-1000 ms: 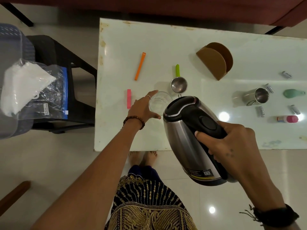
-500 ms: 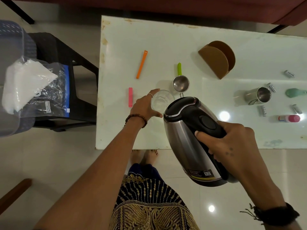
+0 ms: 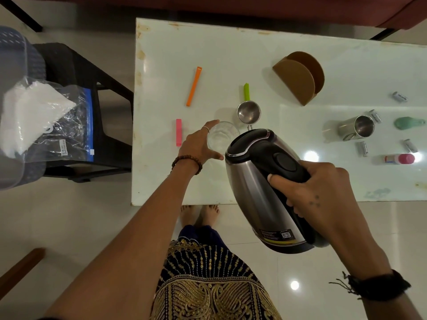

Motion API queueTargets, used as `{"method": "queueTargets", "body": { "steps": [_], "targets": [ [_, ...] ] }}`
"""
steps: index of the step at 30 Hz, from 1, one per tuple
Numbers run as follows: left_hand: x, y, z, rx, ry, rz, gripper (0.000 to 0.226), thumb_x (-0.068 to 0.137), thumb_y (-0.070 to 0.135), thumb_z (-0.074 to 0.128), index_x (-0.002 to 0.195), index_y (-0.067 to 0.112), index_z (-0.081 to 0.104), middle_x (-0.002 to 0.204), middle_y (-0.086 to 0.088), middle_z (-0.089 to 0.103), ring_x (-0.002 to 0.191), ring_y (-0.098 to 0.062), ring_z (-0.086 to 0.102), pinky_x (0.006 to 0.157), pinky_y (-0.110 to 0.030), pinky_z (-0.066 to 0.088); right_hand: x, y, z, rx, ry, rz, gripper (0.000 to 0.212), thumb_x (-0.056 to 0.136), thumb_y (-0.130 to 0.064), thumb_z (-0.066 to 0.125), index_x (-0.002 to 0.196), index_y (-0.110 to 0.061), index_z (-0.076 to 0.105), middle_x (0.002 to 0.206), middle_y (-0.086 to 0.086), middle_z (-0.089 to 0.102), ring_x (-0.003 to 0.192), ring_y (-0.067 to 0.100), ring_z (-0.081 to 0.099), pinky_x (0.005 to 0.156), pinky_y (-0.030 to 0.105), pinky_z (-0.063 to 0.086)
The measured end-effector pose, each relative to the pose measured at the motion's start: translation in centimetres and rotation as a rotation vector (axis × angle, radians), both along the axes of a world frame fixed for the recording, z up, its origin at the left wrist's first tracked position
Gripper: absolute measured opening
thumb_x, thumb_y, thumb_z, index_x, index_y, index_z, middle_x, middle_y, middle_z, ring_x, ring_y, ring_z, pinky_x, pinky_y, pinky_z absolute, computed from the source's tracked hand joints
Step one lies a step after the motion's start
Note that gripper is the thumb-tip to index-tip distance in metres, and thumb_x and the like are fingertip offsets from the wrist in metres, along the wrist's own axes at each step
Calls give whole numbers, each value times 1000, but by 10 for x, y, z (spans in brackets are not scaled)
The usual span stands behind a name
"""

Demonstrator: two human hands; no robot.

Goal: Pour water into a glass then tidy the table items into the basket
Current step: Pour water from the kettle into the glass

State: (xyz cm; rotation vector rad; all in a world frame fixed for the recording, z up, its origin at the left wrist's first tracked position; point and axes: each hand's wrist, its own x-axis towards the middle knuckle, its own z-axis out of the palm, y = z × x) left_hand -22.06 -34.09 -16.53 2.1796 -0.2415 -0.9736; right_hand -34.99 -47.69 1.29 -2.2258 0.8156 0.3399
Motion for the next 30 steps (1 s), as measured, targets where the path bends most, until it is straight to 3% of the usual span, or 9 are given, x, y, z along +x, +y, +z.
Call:
{"method": "queueTargets", "body": {
  "steps": [5, 12, 20, 27, 30],
  "targets": [
    [0, 0, 1, -22, 2, 7, 94, 59, 13, 84, 137, 26, 33, 128, -9, 58, 115, -32, 55, 97, -46, 46, 2, 1, 2, 8, 7, 1, 26, 64, -39, 60, 62, -13, 62, 48, 4, 59, 49, 20, 59, 52, 29, 51],
    [0, 0, -1, -39, 8, 21, 93, 59, 13, 84, 137, 26, 34, 127, -9, 59, 116, -31, 54, 98, -44, 46, 5, 3, 2, -6, 15, 3, 29, 64, -40, 60, 65, -11, 63, 52, 10, 61, 52, 27, 60, 56, 34, 54],
    [-1, 0, -1, -41, 0, 20, 93, 58, 15, 84, 136, 27, 35, 127, -8, 59, 115, -31, 55, 98, -45, 46, 4, 5, 2, 9, 44, -23, 30, 62, -43, 60, 67, -13, 65, 53, 8, 61, 52, 24, 61, 54, 32, 54],
    [0, 0, -3, -40, 0, 13, 93, 58, 14, 84, 136, 26, 34, 127, -9, 59, 116, -32, 55, 99, -46, 45, 4, 4, 2, 5, 46, -2, 19, 70, -37, 65, 64, -20, 61, 49, -2, 57, 47, 13, 56, 50, 21, 47],
    [0, 0, -4, -43, -7, 11, 94, 58, 14, 84, 137, 26, 34, 128, -8, 58, 117, -31, 55, 98, -45, 46, 5, 4, 3, 3, 48, -3, 23, 67, -40, 62, 62, -17, 61, 50, 2, 59, 47, 17, 57, 49, 24, 50]
  ]
}}
